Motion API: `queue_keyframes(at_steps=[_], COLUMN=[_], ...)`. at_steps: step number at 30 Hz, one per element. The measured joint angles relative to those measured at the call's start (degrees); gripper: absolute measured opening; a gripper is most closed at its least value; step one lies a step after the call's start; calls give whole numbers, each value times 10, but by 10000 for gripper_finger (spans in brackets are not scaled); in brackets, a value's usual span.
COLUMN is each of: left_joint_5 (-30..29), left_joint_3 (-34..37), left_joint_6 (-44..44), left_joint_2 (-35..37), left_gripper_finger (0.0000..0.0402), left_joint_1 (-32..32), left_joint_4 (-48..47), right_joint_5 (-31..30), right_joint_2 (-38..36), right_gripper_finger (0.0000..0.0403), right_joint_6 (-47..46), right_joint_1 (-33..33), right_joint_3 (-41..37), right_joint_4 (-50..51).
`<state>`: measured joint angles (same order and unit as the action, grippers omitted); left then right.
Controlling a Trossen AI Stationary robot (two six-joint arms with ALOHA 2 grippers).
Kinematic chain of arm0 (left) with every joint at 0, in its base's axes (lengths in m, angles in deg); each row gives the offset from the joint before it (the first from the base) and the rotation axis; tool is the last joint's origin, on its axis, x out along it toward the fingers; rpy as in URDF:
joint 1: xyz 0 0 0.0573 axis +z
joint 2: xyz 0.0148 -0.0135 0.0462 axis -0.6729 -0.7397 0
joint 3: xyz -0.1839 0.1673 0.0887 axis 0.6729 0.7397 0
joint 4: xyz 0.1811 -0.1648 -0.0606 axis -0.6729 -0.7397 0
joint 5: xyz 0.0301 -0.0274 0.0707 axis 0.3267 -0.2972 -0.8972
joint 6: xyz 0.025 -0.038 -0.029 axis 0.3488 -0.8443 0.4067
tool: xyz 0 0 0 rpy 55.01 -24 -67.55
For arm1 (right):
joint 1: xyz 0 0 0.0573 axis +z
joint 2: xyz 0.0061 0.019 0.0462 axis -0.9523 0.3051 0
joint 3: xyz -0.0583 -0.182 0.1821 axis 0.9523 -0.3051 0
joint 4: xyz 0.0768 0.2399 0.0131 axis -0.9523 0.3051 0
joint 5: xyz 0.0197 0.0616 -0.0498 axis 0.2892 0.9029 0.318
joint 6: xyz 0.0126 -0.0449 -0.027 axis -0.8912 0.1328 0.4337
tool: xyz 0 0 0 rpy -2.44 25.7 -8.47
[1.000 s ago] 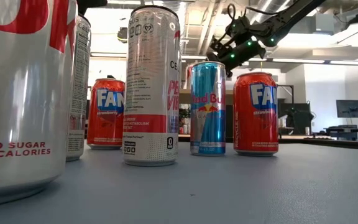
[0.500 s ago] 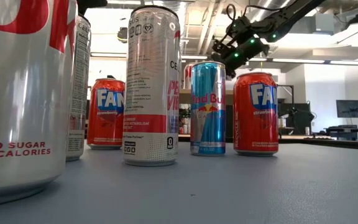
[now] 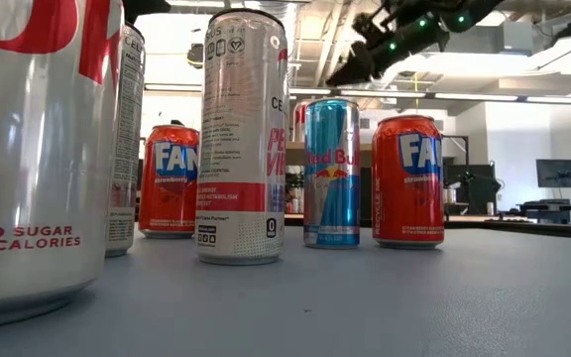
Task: Place canned beverage on shelf
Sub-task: Put the right silver soda can on the shelf
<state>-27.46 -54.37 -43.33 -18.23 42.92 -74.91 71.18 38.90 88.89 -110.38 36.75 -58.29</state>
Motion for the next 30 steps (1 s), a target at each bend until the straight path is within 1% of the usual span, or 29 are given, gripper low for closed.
queue_keyframes(at_steps=[2,5,8,11,15,19,23,30], left_joint_5=[0,0,0,0,0,0,0,-7], left_joint_3=[0,0,0,0,0,0,0,0], left_joint_6=[0,0,2,3,0,-5,-5,-8], left_joint_2=[0,0,0,0,0,0,0,0], left_gripper_finger=[213,213,213,213,213,213,213,213], left_joint_1=[0,0,0,0,0,0,0,0], left_joint_4=[0,0,0,0,0,0,0,-1], right_joint_5=[-8,-10,-12,-25,-25,-24,11,26], right_joint_2=[1,9,33,74,125,158,164,159], right_gripper_finger=[257,303,342,366,371,369,369,369], right_joint_6=[13,-11,-35,-35,-42,-51,-70,-78], right_joint_1=[3,3,-1,-7,-15,-22,-29,-28], right_joint_3=[0,2,28,58,115,157,170,171], right_joint_4=[-44,-107,-103,-99,-52,3,7,6])
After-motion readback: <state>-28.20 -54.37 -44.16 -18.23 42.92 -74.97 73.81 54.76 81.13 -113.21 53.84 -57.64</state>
